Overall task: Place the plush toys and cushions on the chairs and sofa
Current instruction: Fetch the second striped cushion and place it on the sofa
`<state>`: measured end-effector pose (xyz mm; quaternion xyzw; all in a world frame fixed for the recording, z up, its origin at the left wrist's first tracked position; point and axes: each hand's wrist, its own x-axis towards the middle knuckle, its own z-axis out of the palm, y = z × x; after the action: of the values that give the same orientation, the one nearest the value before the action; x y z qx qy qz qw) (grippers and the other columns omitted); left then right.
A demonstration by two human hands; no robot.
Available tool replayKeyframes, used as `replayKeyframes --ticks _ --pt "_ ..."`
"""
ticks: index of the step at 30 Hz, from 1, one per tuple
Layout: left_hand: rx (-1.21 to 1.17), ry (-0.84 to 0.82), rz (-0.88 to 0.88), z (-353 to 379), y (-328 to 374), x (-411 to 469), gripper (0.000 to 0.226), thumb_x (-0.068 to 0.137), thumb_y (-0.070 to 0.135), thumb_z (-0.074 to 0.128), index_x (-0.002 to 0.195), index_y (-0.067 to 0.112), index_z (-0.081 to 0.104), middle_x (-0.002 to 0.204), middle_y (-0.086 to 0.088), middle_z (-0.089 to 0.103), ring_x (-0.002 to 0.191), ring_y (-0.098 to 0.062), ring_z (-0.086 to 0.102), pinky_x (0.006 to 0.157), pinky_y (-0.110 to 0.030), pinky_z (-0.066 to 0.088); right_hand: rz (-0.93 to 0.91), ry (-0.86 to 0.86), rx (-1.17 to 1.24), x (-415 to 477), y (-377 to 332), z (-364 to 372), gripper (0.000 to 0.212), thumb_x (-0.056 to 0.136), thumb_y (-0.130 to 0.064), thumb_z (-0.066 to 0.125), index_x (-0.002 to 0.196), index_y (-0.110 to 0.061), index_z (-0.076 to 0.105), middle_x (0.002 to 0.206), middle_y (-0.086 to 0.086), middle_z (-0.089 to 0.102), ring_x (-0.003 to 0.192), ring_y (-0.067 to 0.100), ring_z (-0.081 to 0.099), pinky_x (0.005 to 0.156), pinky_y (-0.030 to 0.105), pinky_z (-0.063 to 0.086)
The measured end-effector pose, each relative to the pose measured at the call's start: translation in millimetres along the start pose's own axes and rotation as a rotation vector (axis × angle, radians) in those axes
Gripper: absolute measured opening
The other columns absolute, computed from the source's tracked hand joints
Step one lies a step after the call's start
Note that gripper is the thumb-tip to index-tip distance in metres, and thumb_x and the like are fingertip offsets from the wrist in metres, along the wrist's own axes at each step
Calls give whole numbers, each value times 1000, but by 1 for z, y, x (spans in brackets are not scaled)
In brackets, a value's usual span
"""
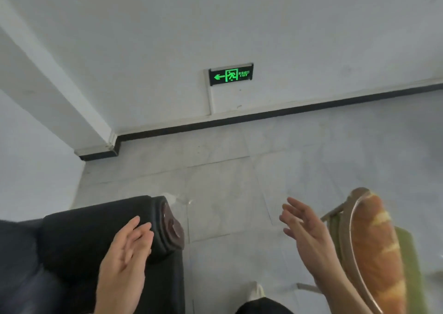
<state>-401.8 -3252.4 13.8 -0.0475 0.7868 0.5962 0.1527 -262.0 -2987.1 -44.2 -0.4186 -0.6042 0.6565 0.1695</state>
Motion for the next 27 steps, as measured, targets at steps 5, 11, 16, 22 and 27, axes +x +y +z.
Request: replayKeyframes --ticks 5,11,16,22,27 --pt "56 -98 43 67 52 78 48 73 51 71 119 42 64 119 13 73 118 -15 67 108 -55 46 -8 111 -21 91 -29 -20 27 98 -16 62 116 -36 62 119 -7 68 109 14 67 100 47 53" --pt "117 -164 92 154 94 213 67 67 83 64 124 48 61 123 14 71 115 -13 67 104 -53 50 -12 227 -88 214 -54 -17 29 97 -20 63 118 -41 61 121 -12 68 111 12 67 102 51 52" --pt "117 -377 98 274 141 330 39 90 48 64 127 37 62 120 6 71 109 -9 69 103 -52 52 -25 356 -85 302 -95 -26 34 96 -18 65 117 -43 57 125 -16 64 103 -4 67 86 21 56" --pt "296 -788 233 451 229 391 25 99 29 62 120 42 63 118 10 71 113 -11 67 105 -48 51 -3 700 -12 346 -132 -84 35 93 -20 67 122 -39 58 124 -15 64 103 -11 64 74 3 50" --pt "374 -973 346 611 265 385 28 100 20 61 118 42 63 113 7 73 110 -15 68 102 -51 52 58 947 105 396 -116 -158 39 95 -18 66 133 -27 58 124 -14 65 104 -12 63 73 3 49"
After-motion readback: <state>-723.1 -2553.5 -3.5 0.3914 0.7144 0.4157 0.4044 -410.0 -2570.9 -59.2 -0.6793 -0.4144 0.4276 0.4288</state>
